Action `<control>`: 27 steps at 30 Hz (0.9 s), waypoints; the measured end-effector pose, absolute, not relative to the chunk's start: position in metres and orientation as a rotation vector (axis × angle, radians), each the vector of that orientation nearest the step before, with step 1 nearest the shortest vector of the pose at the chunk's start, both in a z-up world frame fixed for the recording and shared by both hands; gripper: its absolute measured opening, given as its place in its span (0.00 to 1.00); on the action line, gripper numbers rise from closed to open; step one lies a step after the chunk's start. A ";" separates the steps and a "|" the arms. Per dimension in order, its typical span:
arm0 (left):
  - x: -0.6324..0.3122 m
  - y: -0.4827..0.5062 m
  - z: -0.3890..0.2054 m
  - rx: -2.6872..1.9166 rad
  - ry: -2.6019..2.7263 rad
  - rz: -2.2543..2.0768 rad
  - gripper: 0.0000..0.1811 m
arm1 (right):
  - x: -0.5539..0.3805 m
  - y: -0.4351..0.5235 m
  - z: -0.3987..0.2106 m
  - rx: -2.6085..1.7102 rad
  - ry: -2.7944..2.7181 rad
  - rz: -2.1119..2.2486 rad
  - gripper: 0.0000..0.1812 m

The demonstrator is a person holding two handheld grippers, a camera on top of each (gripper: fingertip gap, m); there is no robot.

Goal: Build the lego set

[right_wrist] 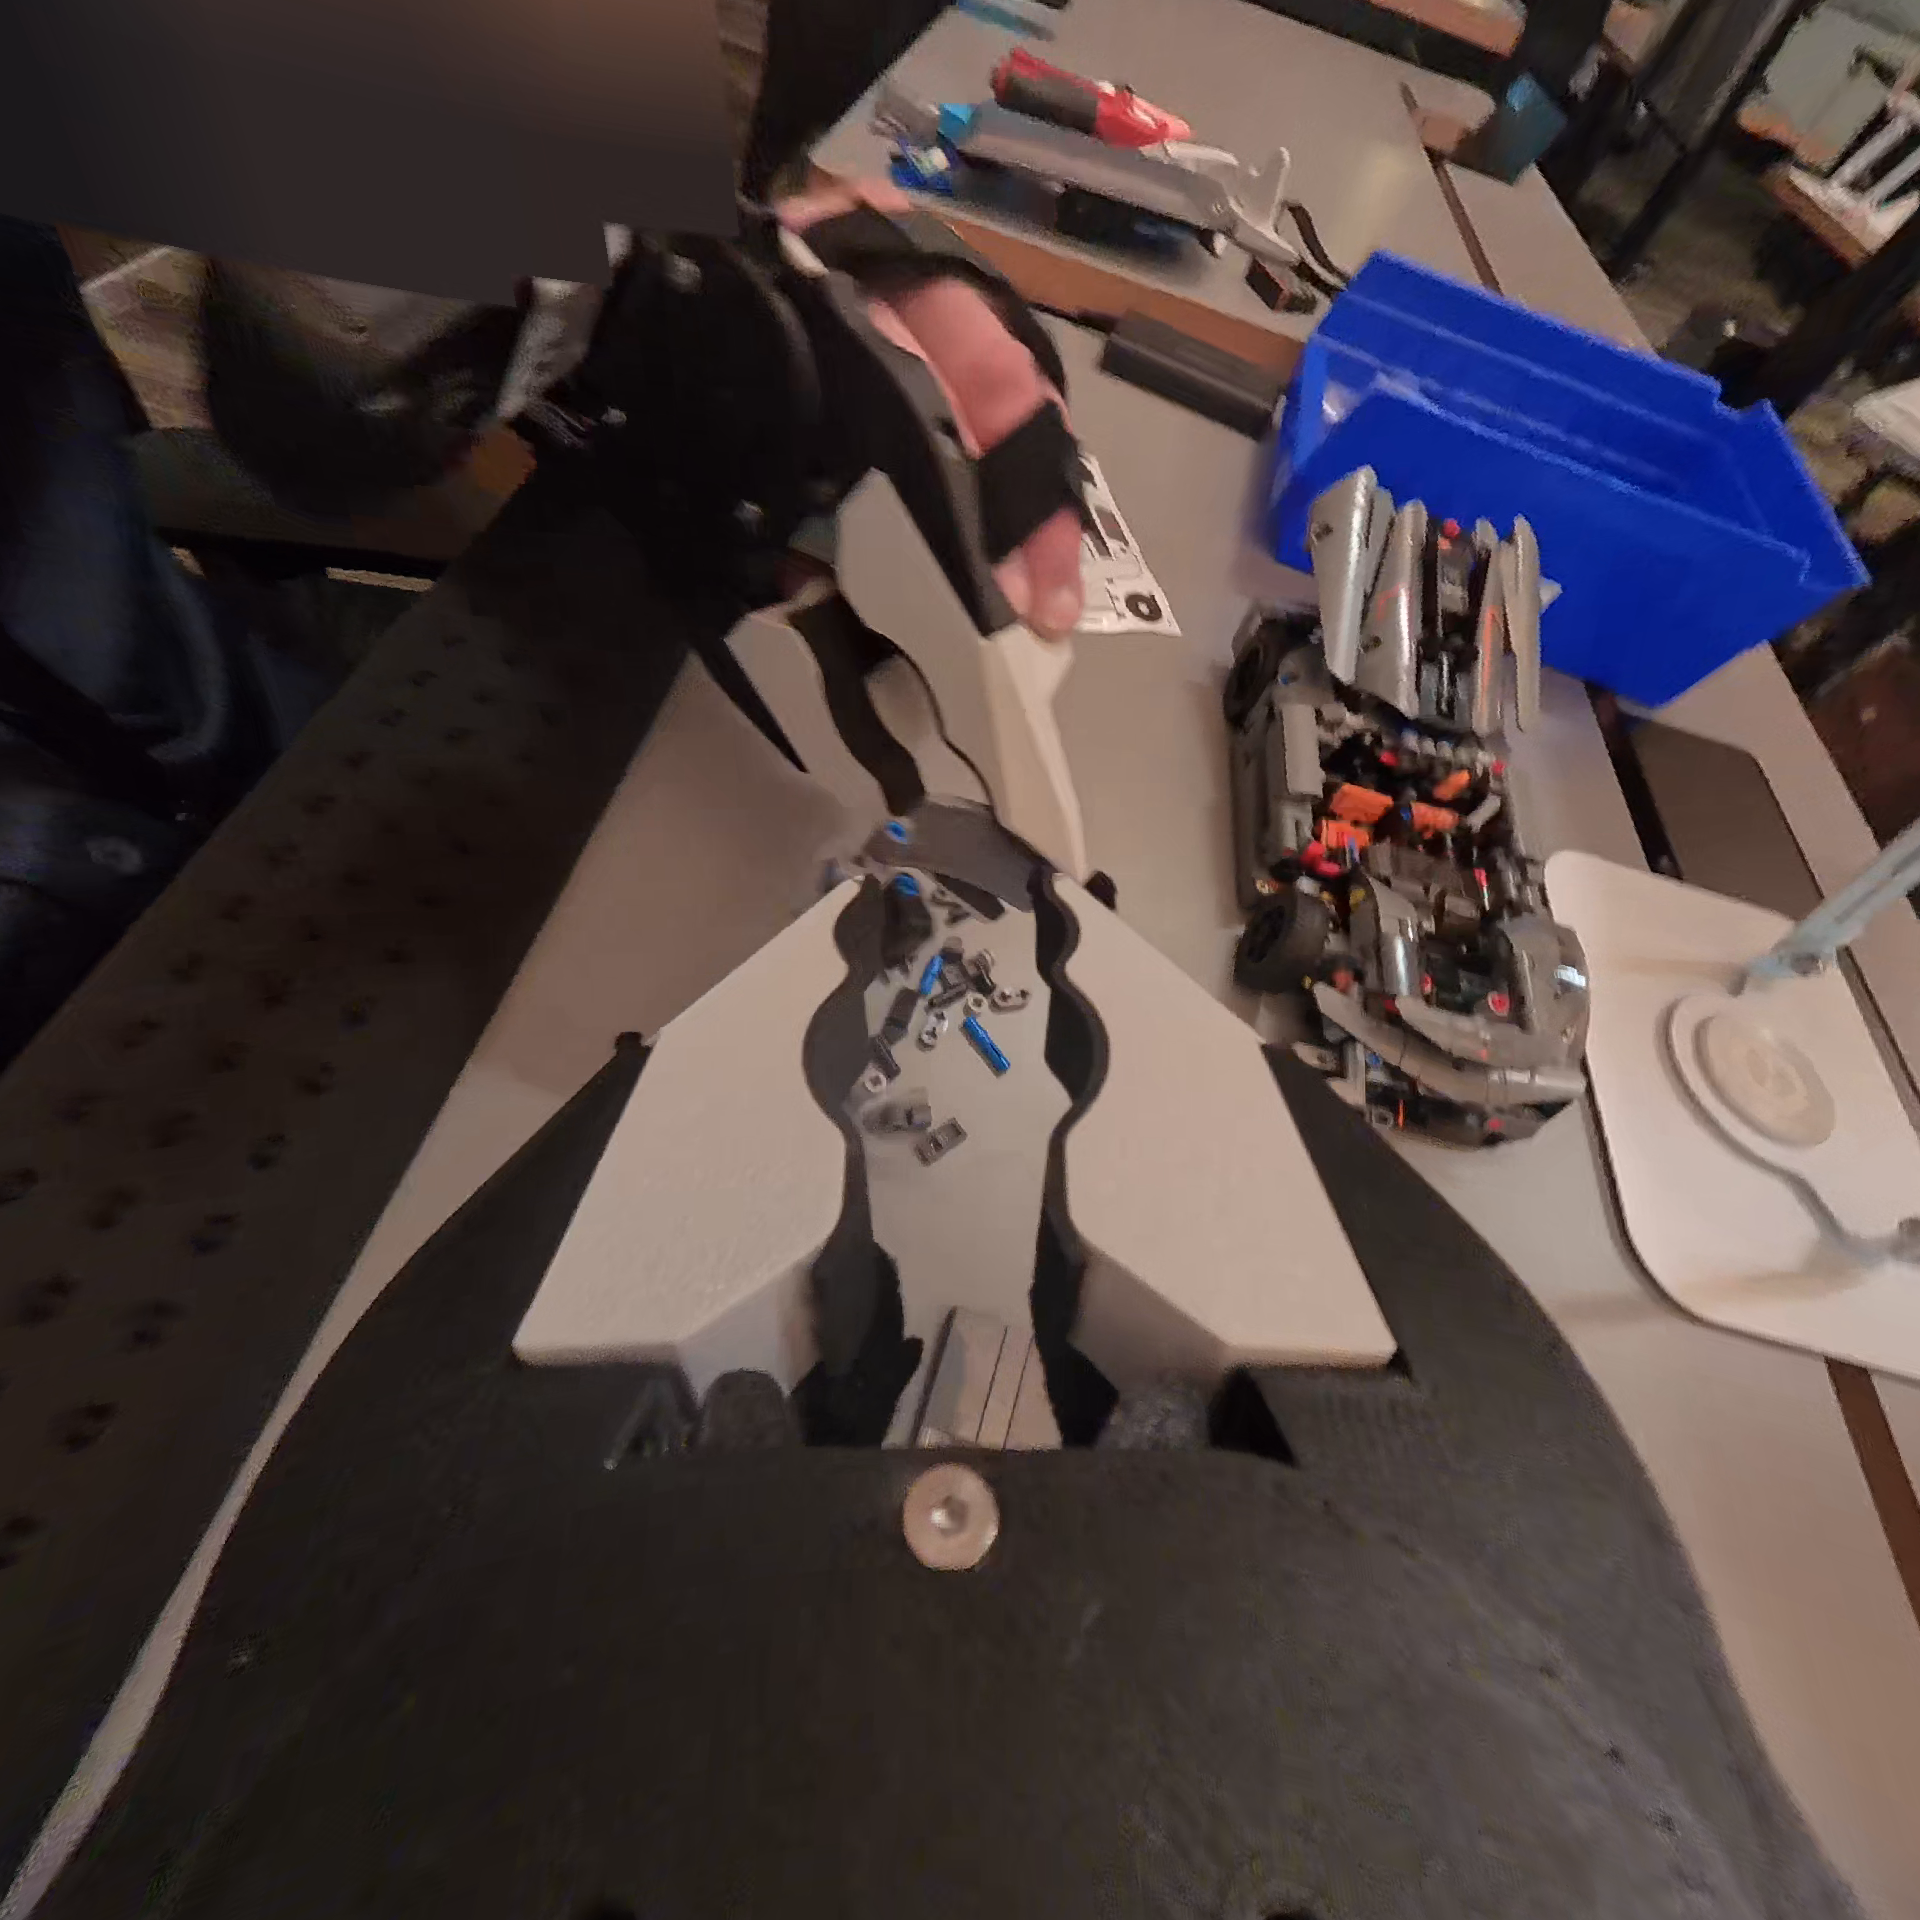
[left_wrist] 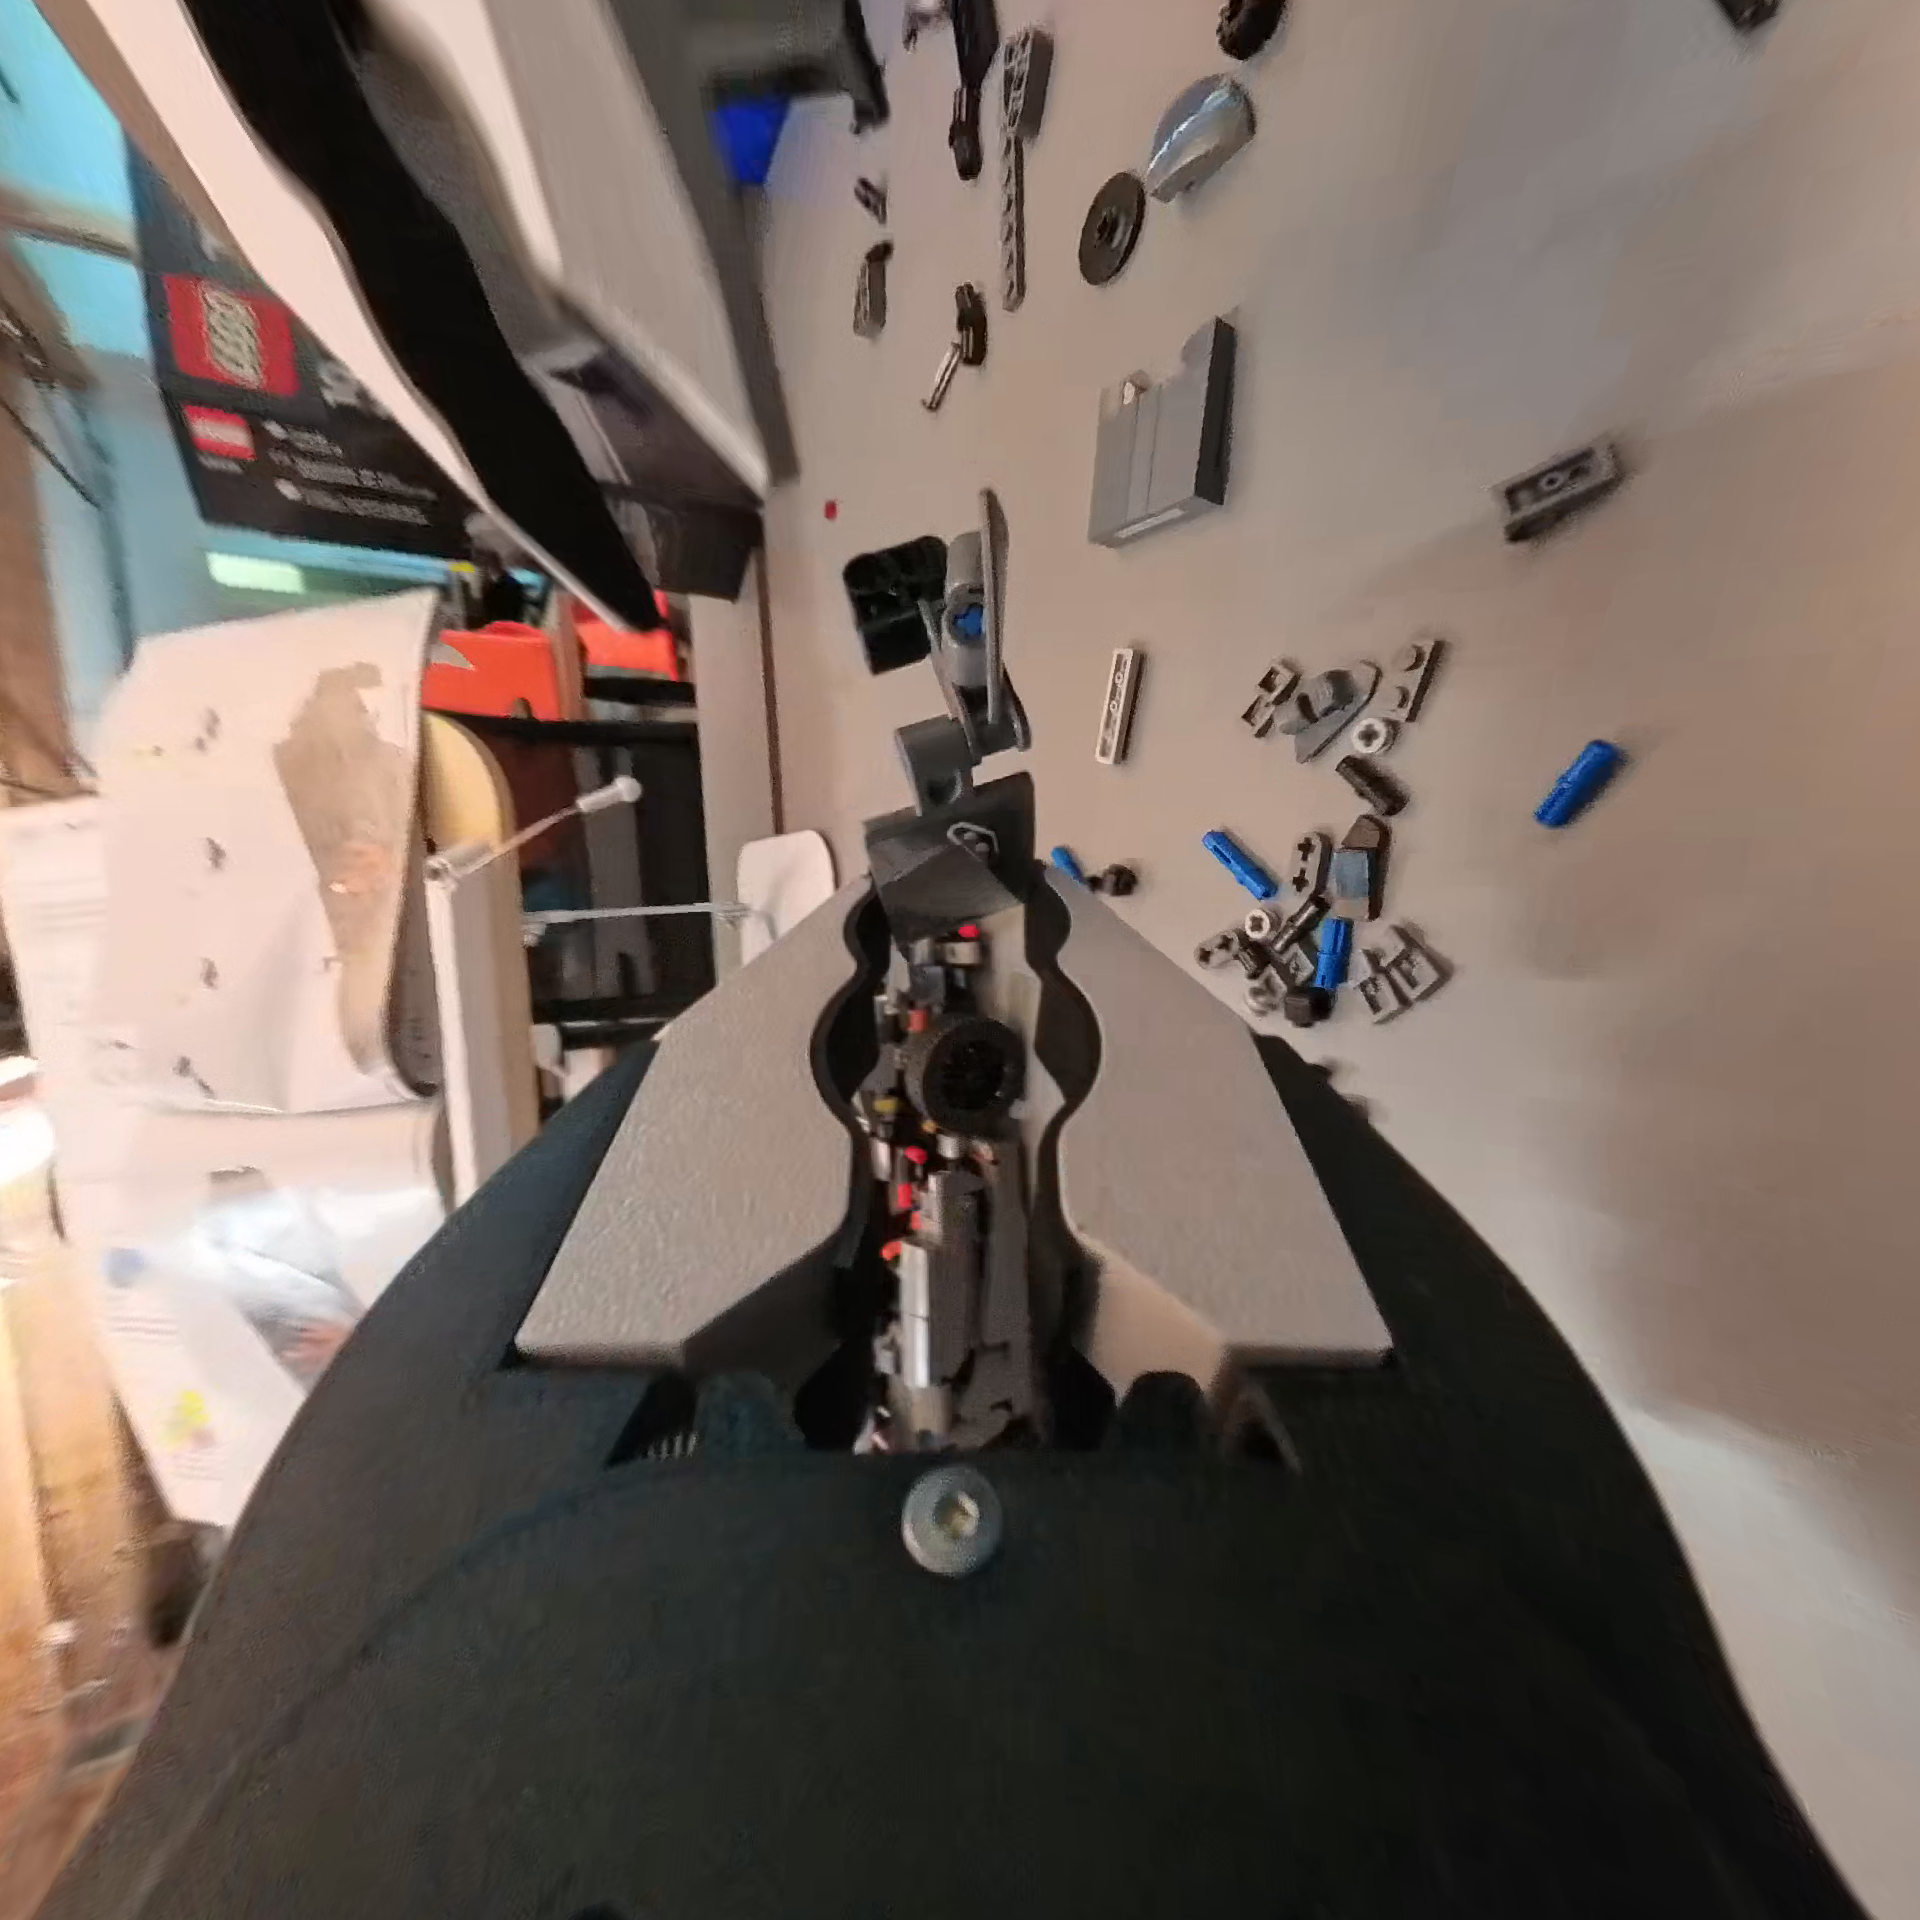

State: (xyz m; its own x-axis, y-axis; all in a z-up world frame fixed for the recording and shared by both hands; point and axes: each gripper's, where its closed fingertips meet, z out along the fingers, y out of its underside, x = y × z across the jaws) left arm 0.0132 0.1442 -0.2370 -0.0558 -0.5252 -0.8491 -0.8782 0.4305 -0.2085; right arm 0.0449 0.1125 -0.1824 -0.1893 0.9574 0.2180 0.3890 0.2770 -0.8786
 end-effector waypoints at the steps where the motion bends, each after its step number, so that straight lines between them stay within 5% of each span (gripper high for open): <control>1: 0.011 0.146 -0.240 -1.273 1.715 0.430 0.12 | 0.045 0.107 -0.180 -1.197 -1.750 0.878 0.18; 7: 0.016 0.140 -0.250 -1.391 1.719 0.293 0.13 | 0.031 0.104 -0.217 -1.123 -1.921 0.464 0.31; 13: 0.019 0.134 -0.261 -1.465 1.749 0.212 0.13 | 0.025 0.117 -0.241 -1.091 -1.962 0.183 0.09; 27: 0.025 0.140 -0.240 -1.508 1.565 -0.039 0.26 | 0.030 0.123 -0.188 -1.254 -1.666 0.768 0.08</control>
State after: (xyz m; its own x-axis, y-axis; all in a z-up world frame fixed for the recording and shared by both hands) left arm 0.0251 0.1403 -0.2395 0.1871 -0.7973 -0.5738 -0.7680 0.2455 -0.5915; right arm 0.0303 0.1228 -0.1878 -0.0947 0.9545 0.2827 0.4045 0.2964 -0.8652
